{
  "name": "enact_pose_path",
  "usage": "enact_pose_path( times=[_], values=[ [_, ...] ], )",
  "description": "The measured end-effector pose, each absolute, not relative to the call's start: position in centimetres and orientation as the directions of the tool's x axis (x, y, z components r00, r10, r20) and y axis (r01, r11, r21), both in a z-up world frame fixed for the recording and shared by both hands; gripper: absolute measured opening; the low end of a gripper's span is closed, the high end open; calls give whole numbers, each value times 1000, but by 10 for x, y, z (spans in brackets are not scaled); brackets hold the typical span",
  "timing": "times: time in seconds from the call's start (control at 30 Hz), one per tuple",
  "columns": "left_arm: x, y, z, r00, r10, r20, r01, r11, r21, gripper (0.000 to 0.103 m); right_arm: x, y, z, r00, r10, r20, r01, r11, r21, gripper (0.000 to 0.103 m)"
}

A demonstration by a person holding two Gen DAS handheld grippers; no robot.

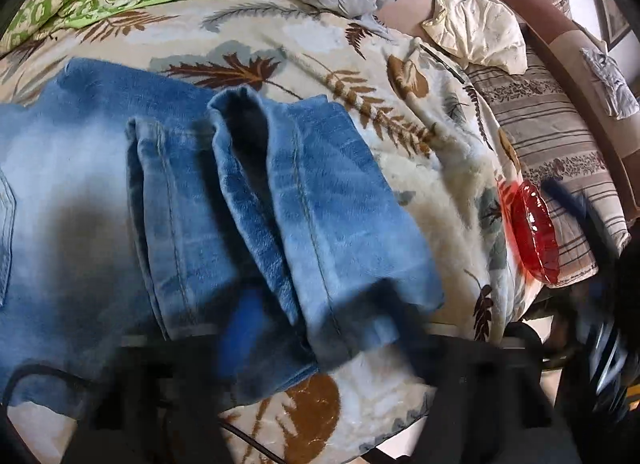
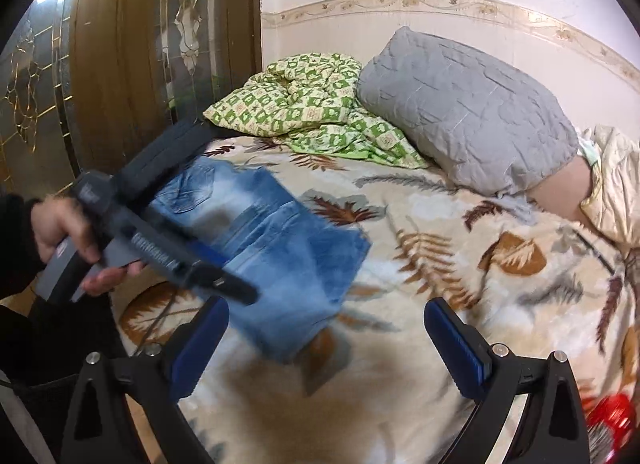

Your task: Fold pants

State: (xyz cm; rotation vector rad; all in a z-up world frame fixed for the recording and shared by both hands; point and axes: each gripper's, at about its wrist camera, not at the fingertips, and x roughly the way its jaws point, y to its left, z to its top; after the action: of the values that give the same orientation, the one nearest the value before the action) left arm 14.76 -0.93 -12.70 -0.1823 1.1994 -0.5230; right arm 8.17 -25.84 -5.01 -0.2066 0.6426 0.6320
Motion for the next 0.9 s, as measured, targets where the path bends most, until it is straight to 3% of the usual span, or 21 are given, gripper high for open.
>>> enact_pose_path(
  times=[0.03, 0.13, 0.4, 0.47, 0.67, 0.7, 0.77, 0.8, 0.9],
  values=[
    [146, -8, -131, 256, -475, -842, 290, 868, -402, 17, 92, -261, -46, 617, 482, -623, -613, 790, 4, 99],
    [140, -2, -135, 262, -503, -823, 305, 853, -424, 12, 119, -263, -38, 596, 483, -641, -627, 779, 4, 99],
    [131, 11, -135, 294, -540, -788, 299, 835, -461, 9, 204, -209, -53, 347, 495, -797, -771, 634, 58, 98],
    [129, 13, -137, 298, -550, -780, 294, 830, -473, 9, 214, -191, -64, 293, 478, -828, -807, 589, 54, 88],
    [128, 16, -143, 304, -564, -768, 293, 822, -488, 9, 240, -143, -102, 202, 364, -909, -867, 499, 7, 77],
    [128, 16, -144, 304, -565, -767, 294, 822, -488, 9, 245, -139, -109, 190, 345, -919, -867, 498, 8, 73],
    [128, 16, -144, 303, -560, -771, 299, 824, -481, 9, 250, -133, -125, 180, 301, -936, -868, 497, -7, 42],
    [128, 16, -143, 304, -557, -773, 303, 826, -475, 9, 251, -132, -128, 192, 282, -940, -867, 498, -28, 34],
    [123, 16, -128, 346, -517, -783, 340, 847, -409, 6, 253, -139, -125, 216, 294, -931, -855, 518, -34, 25]
  ],
)
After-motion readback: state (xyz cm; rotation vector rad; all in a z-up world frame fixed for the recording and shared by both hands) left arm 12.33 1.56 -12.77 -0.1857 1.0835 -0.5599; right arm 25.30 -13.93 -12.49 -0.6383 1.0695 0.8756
